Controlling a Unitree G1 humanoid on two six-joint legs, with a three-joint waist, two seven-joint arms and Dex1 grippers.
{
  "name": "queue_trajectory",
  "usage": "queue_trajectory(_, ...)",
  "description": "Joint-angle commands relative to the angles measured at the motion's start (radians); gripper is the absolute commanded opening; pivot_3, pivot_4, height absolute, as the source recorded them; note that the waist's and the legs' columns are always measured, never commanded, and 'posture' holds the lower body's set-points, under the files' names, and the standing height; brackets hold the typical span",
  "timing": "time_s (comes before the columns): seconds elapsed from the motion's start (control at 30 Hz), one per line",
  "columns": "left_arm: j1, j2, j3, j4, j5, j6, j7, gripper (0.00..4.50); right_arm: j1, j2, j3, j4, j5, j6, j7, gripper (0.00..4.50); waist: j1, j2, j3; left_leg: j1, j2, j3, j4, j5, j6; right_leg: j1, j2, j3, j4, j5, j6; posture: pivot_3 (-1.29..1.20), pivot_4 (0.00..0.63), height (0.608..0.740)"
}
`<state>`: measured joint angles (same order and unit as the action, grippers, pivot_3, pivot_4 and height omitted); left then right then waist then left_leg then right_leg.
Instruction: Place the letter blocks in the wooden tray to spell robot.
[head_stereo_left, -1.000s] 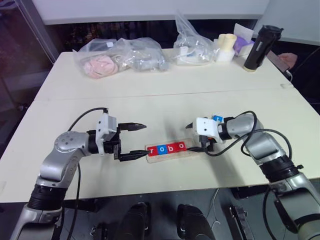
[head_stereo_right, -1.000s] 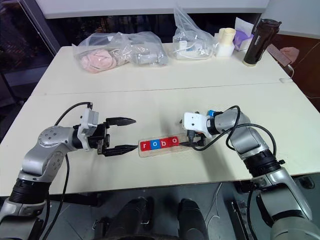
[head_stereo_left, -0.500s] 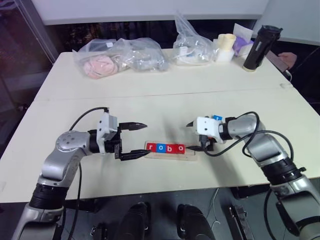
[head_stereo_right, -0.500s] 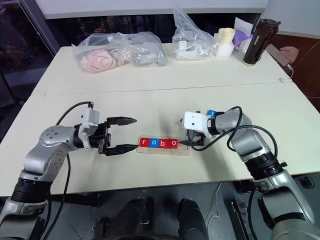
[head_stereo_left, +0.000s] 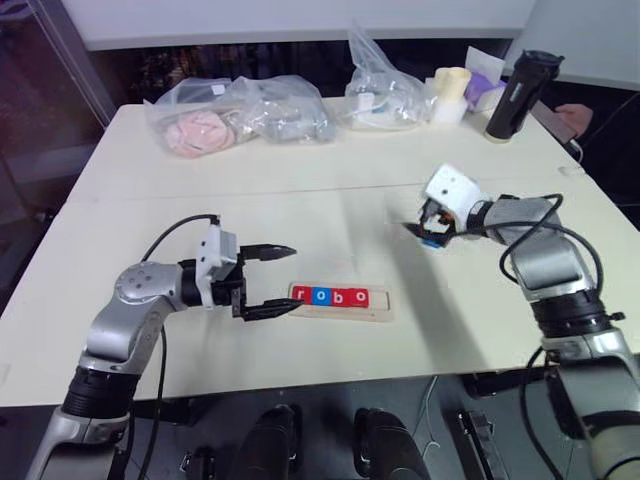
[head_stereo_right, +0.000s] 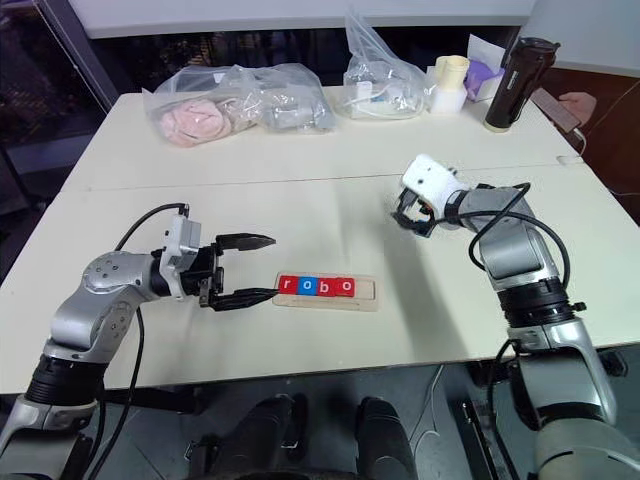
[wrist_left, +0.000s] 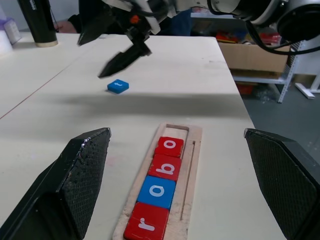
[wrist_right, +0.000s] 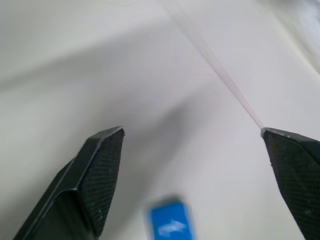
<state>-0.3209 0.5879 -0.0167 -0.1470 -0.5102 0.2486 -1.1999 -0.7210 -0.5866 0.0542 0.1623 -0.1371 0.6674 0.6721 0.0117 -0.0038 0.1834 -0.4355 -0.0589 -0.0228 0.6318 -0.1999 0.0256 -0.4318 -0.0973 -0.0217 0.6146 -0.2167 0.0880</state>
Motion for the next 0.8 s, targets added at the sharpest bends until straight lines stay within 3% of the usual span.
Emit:
queue_trajectory(0.03,-0.003,0.007,0.013,-0.016,-0.006,-0.017,-0.002,4.50,-0.016,0.128,-0.140,-0.125,0.005,0.289,-0.205,4.42,-0.001,0.000,0.000,0.000,0.000,0.000,-0.001,0.000,0.000,-0.001,0.000,0.000,0.000,0.000,0.000,0.00,0.150,0.738)
queue_trajectory(0.23,-0.019,0.006,0.008,-0.002,-0.011,-0.016,-0.016,4.50,0.010,0.304,-0.255,-0.216,-0.004,0.572,-0.414,4.42,0.001,0.001,-0.001,0.000,0.000,0.000,-0.001,0.001,-0.001,-0.002,0.000,0.001,0.003,0.000,-0.001,0.00,0.150,0.738)
queue_trajectory(0.7,-0.045,-0.001,0.017,0.009,-0.020,-0.013,-0.028,4.50,-0.027,0.412,-0.364,-0.046,0.086,0.534,-0.596,4.42,-0.024,0.002,-0.001,0.001,0.000,0.001,0.000,0.002,-0.001,-0.001,0.004,-0.001,0.004,0.001,-0.001,0.00,0.150,0.738)
queue_trajectory(0.8,-0.043,-0.001,0.019,0.008,-0.018,-0.014,-0.024,4.50,-0.033,0.412,-0.369,-0.021,0.104,0.515,-0.612,3.58,-0.026,0.002,-0.001,0.006,0.000,0.001,-0.001,0.002,-0.001,0.005,0.004,-0.001,0.004,0.001,-0.001,0.00,0.150,0.738)
